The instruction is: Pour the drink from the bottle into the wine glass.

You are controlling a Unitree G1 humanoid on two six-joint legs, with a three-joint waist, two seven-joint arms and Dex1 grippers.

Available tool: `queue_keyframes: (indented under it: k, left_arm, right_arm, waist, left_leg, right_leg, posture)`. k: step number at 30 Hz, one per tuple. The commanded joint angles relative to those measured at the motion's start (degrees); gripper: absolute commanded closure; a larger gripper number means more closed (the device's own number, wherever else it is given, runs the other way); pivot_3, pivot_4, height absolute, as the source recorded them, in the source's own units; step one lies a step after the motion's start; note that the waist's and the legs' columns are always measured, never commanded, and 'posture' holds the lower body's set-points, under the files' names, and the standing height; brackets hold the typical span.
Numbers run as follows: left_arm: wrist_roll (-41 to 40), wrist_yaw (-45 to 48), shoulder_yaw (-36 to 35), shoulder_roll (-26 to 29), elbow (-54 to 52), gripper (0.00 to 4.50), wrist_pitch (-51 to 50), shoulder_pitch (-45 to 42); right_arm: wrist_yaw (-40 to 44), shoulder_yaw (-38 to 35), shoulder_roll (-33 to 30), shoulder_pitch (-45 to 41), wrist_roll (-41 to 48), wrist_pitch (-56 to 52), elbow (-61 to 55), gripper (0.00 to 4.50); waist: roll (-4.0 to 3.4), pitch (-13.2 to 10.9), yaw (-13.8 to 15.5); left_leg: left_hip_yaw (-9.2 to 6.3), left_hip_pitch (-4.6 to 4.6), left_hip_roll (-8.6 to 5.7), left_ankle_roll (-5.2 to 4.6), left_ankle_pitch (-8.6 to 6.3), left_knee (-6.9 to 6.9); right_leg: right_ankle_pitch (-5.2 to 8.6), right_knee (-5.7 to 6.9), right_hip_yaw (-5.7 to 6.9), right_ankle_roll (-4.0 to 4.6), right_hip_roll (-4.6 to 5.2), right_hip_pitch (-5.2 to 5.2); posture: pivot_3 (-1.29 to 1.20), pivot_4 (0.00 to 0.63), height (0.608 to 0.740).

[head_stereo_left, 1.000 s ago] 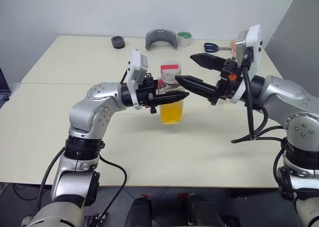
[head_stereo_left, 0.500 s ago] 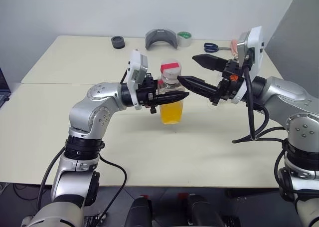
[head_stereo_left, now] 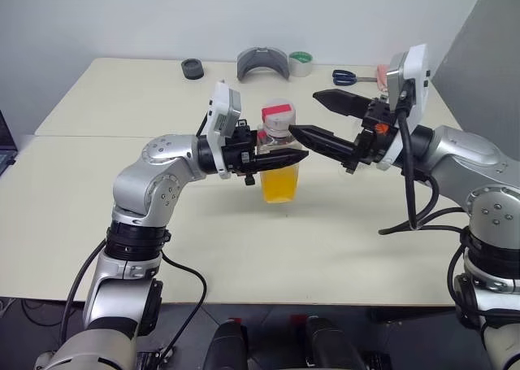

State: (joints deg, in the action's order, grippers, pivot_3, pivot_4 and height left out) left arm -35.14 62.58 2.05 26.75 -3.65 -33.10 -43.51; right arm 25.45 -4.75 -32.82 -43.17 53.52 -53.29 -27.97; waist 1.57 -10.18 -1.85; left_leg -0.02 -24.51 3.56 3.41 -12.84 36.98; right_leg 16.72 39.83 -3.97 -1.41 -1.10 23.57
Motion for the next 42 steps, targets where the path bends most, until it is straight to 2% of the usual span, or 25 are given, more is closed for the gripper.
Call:
queue_keyframes:
  k: [1,13,24,36,39,42]
  left_arm:
    - [-0.68,0.11,-0.5,-0.24,-1.6,2.68,0.74,-1.16]
    - [-0.63,0.06,-0.2,-0.7,-1.49,2.68,0.76,-1.23]
    - [-0.77,-0.14,-0.05,-1.1,-2.17,2.68,0.53,-1.37]
    - [-1.02,-0.72,-0.2,-0.87,-3.12,2.68,0.1,-0.92]
    - [-1.02,-0.75,-0.19,-0.84,-3.15,2.68,0.03,-0.92]
    - [-1.08,-0.63,-0.25,-0.73,-3.14,2.68,-0.03,-0.9]
  right_arm:
    - [0.7,-2.52,-0.78,-0.65,1.97,0.32,-1.52,0.05]
    - [1.93,-2.88,-1.25,-0.42,5.36,0.55,-1.35,0.05]
    - [4.28,1.79,3.42,-3.36,2.28,3.04,2.34,0.05]
    - [8.73,4.01,5.39,-6.27,-1.78,5.1,6.69,0.05]
    - [9.53,4.09,5.48,-6.42,-2.25,5.15,7.08,0.65]
    - [10.31,4.33,5.52,-6.49,-2.88,5.14,7.2,1.66]
  waist:
    - [0.0,0.0,0.0]
    - [0.0,0.0,0.0]
    - [0.0,0.0,-0.02]
    - [0.0,0.0,0.0]
    - [0.0,0.0,0.01]
    - [0.0,0.0,0.01]
  left_leg:
    - [0.0,0.0,0.0,0.0,0.0,0.0]
    - [0.0,0.0,0.0,0.0,0.0,0.0]
    - [0.0,0.0,0.0,0.0,0.0,0.0]
    - [0.0,0.0,0.0,0.0,0.0,0.0]
    - [-0.01,0.0,0.0,0.0,0.0,0.01]
    - [-0.01,0.0,0.0,0.0,0.0,0.0]
  right_leg:
    - [0.0,0.0,0.0,0.0,0.0,0.0]
    - [0.0,0.0,0.0,0.0,0.0,0.0]
    - [0.0,0.0,0.0,0.0,0.0,0.0]
    - [0.0,0.01,0.01,0.0,0.0,0.0]
    - [0.0,0.0,0.01,0.0,0.0,0.0]
    - [0.0,0.01,0.01,0.0,0.0,0.0]
  posture:
    - [0.0,0.15,0.74]
    - [0.0,0.15,0.74]
    - [0.0,0.15,0.74]
    - [0.0,0.15,0.74]
    - [0.0,0.15,0.74]
    - [0.0,0.15,0.74]
